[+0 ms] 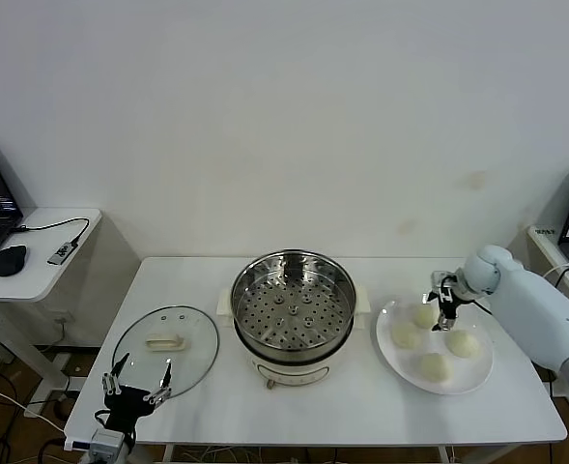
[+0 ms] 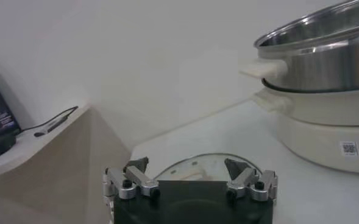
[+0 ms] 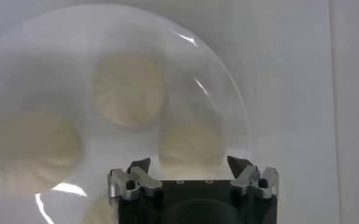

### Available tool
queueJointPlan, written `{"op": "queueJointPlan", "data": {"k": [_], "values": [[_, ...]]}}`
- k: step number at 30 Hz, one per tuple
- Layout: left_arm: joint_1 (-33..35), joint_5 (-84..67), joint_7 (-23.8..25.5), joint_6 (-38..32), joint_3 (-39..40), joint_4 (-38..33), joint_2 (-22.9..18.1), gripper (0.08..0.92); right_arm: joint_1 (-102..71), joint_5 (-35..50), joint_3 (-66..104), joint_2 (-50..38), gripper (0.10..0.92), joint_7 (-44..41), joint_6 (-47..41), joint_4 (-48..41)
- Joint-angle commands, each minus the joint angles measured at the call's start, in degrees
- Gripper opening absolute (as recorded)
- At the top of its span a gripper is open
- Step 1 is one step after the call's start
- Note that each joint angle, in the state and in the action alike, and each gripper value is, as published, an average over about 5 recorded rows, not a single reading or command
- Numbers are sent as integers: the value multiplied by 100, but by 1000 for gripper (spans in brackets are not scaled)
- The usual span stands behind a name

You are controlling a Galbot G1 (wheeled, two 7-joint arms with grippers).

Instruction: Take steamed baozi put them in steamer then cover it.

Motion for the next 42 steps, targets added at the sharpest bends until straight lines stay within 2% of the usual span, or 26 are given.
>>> {"op": "queueJointPlan", "data": {"k": [1, 5, 15, 30, 35, 42], "values": [[4, 17, -2, 1, 2, -6, 0, 823, 6, -20, -18, 62, 667, 44, -11, -78], [9, 19, -4, 4, 1, -18, -1, 823, -19, 13, -23, 36, 618, 46, -10, -19], [16, 21, -6, 7, 5, -7, 0, 823, 86, 379, -230, -415, 579, -43, -52, 652], [5, -54, -6, 2, 69, -71, 18, 823, 2273, 2439, -2030, -2051, 577, -187, -148, 2661], [-4, -104, -5, 3, 99, -77, 14, 823, 3280, 3080, -2824, -1987, 577, -130, -20, 3030], [-54, -227, 10, 10, 54, -53, 50, 823, 4394, 3701, -3955, -1127, 577, 171, 382, 3017]]}}
